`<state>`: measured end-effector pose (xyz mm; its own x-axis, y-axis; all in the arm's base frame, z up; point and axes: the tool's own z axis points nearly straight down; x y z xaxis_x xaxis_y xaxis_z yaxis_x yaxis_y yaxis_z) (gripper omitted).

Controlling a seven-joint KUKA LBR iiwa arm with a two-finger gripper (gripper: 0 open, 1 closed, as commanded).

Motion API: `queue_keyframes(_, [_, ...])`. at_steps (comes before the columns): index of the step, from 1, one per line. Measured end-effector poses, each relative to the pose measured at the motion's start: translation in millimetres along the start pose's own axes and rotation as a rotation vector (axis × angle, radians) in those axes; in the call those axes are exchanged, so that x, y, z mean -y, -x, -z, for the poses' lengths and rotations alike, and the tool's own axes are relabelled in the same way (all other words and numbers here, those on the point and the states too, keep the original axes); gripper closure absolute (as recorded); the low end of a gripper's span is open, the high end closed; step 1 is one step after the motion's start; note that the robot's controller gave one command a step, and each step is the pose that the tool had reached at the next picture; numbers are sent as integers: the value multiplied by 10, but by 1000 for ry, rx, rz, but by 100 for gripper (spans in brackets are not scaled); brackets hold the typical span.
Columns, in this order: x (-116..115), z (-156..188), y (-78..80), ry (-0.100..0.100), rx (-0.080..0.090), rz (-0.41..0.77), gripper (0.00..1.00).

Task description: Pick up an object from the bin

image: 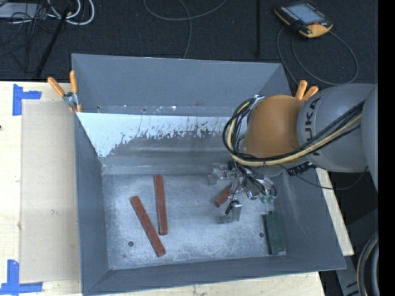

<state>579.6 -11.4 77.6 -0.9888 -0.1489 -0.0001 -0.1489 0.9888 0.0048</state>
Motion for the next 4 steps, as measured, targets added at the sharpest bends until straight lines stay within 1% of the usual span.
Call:
queue_keyframes(1, [184,-4,18,-3,-4,7,0])
queue_keyframes(2, [263,-66,99,-6,2,107,100])
queue_keyframes(3, [255,-70,94,-5,2,108,100])
queue_keyframes(4, [438,-72,109,0,1,194,100])
